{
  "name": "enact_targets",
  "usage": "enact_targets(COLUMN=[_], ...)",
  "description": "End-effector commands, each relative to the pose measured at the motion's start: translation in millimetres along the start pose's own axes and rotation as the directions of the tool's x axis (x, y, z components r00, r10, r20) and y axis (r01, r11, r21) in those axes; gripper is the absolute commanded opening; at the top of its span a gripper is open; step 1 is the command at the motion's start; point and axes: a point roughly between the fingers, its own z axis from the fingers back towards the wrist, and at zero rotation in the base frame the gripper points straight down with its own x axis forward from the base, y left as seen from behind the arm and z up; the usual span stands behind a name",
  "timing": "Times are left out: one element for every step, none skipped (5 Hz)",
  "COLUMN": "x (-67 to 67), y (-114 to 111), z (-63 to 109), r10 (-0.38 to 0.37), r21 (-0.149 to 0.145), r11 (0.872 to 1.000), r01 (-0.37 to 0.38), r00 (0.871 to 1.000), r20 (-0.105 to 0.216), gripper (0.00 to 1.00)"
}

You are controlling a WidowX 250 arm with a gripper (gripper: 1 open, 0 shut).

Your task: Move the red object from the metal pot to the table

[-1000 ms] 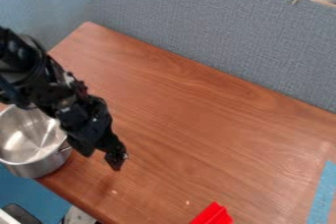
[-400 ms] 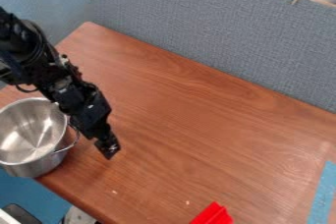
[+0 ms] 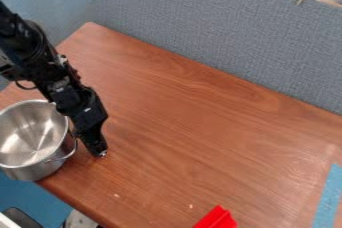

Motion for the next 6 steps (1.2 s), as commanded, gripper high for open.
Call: enact_targets(x=[8.7, 35.0, 60.2, 60.8, 83.5, 76.2], y=[-7, -15, -35, -60, -102, -161], z=[30.3, 52.6, 59.3, 54.0, 35.5, 42.2], r10=[0.003, 0.132, 0.197, 0.200, 0.190, 0.414], r21=[0.036, 0.068, 0.083, 0.075, 0.054, 0.050], r11=[0.999, 0.988, 0.975, 0.975, 0.979, 0.903], r01=[-0.004, -0.136, -0.206, -0.208, -0.197, -0.426], r00=[0.999, 0.989, 0.975, 0.975, 0.976, 0.896], r20=[0.034, 0.069, 0.099, 0.100, 0.107, 0.162], gripper=[0.00, 0.00, 0.00, 0.00, 0.00, 0.00])
